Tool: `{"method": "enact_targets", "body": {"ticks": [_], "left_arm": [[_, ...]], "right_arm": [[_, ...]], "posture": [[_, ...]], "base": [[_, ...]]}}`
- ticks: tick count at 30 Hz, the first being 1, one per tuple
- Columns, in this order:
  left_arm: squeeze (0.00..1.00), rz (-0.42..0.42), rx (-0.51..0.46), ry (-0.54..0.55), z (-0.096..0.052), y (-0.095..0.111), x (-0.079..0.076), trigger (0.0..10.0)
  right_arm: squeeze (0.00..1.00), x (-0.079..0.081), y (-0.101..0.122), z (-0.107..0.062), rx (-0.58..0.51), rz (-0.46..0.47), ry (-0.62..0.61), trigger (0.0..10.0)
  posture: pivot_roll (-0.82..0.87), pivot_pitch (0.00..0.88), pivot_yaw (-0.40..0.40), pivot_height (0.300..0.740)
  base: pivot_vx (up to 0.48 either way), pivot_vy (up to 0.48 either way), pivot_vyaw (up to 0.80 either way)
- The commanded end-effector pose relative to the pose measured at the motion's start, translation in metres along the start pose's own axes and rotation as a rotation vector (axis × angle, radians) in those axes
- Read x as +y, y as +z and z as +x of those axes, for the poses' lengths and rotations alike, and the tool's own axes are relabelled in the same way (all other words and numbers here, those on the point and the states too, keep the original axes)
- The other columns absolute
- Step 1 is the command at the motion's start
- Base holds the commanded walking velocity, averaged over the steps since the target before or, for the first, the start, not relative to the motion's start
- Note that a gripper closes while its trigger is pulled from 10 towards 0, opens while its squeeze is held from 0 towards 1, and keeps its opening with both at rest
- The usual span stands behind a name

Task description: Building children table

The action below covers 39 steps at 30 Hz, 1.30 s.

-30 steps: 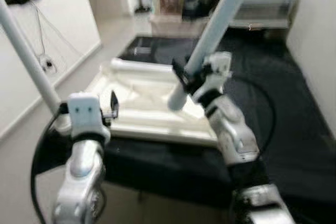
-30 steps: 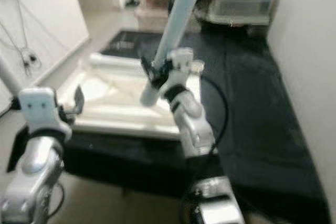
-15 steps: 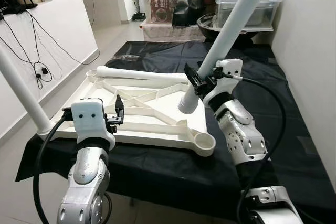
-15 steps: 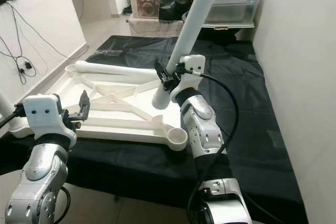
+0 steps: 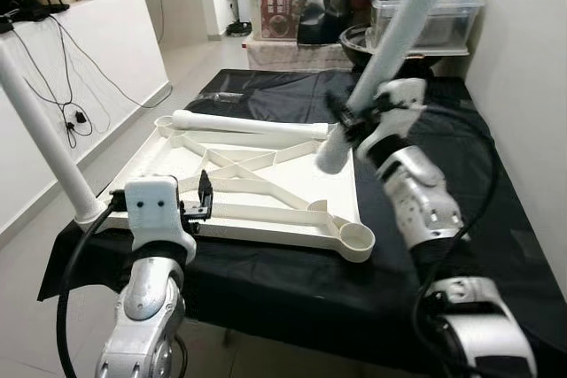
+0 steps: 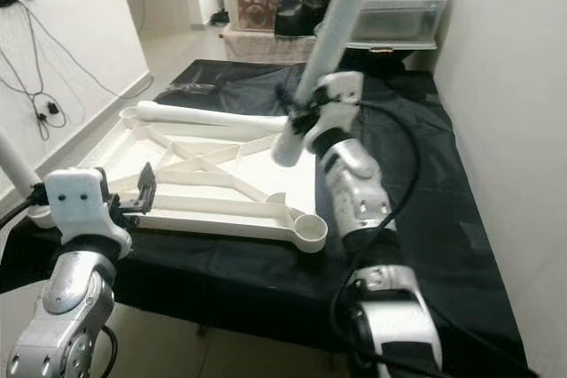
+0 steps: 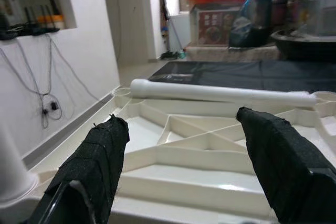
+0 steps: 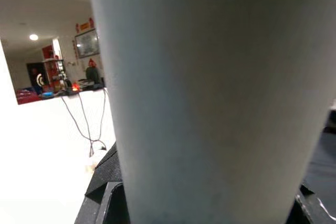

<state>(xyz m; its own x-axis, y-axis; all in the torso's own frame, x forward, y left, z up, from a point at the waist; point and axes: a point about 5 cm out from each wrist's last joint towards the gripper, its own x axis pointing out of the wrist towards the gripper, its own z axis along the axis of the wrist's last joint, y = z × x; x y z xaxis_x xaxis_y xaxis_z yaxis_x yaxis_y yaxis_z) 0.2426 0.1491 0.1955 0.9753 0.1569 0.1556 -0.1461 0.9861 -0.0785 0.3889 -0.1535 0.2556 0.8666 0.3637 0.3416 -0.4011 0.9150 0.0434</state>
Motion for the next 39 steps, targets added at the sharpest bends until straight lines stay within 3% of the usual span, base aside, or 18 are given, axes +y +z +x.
{"method": "enact_targets", "body": {"ticks": [1,7,12,14,15,18,19,23,29,33,39], "left_arm": [[0.00,-0.005,-0.004,-0.021,-0.003,0.003,-0.003,10.0],[0.00,0.002,0.014,-0.047,-0.010,0.000,-0.010,10.0],[0.00,-0.006,0.032,-0.042,-0.016,-0.002,-0.010,10.0],[0.00,-0.006,0.032,-0.042,-0.016,-0.002,-0.010,10.0],[0.00,-0.001,0.042,-0.052,-0.019,-0.003,-0.009,10.0],[0.00,-0.001,0.044,-0.055,-0.020,-0.003,-0.009,10.0],[0.00,0.002,0.049,-0.056,-0.022,-0.002,-0.009,10.0],[0.00,0.003,0.033,-0.071,-0.024,0.005,-0.012,10.0],[0.00,-0.013,0.035,-0.096,-0.033,0.012,-0.017,10.0],[0.00,0.004,0.083,-0.166,-0.048,0.005,-0.022,10.0],[0.00,0.005,0.126,-0.199,-0.059,0.000,-0.026,10.0]], "right_arm": [[0.00,-0.007,0.006,0.001,-0.031,-0.002,0.000,10.0],[0.00,-0.007,0.006,0.005,-0.014,-0.023,0.038,10.0],[0.00,0.004,0.003,0.010,0.012,0.046,0.174,10.0],[0.00,0.004,0.003,0.010,0.012,0.046,0.174,10.0],[0.00,0.012,0.002,0.013,0.054,0.089,0.308,10.0],[0.00,0.014,0.002,0.014,0.072,0.103,0.367,10.0],[0.00,0.017,0.007,0.015,0.102,0.086,0.509,10.0],[0.00,0.019,0.015,0.013,0.119,0.088,0.656,10.0],[0.00,0.003,0.035,0.011,0.125,0.194,0.789,10.0],[0.00,-0.006,0.041,0.001,0.149,0.149,0.906,10.0],[0.00,-0.010,0.034,-0.010,0.231,0.126,1.002,10.0]], "posture": [[-0.04,0.009,0.034,0.740],[-0.03,0.033,0.024,0.740],[0.00,0.050,0.032,0.740],[0.00,0.050,0.032,0.740],[0.01,0.059,0.035,0.740],[0.01,0.059,0.035,0.740],[0.03,0.069,0.036,0.740],[0.05,0.095,0.033,0.740],[0.06,0.146,0.027,0.740],[0.06,0.191,0.031,0.740],[0.08,0.211,0.043,0.740]], "base": [[0.000,0.000,-0.80],[0.000,0.000,-0.40],[0.000,0.000,0.00],[0.000,0.000,0.00],[0.000,0.000,0.00],[0.000,0.000,0.00],[0.000,0.000,0.00],[0.000,0.000,0.00],[0.000,0.000,0.00],[0.000,0.000,0.00],[0.000,0.000,0.00]]}}
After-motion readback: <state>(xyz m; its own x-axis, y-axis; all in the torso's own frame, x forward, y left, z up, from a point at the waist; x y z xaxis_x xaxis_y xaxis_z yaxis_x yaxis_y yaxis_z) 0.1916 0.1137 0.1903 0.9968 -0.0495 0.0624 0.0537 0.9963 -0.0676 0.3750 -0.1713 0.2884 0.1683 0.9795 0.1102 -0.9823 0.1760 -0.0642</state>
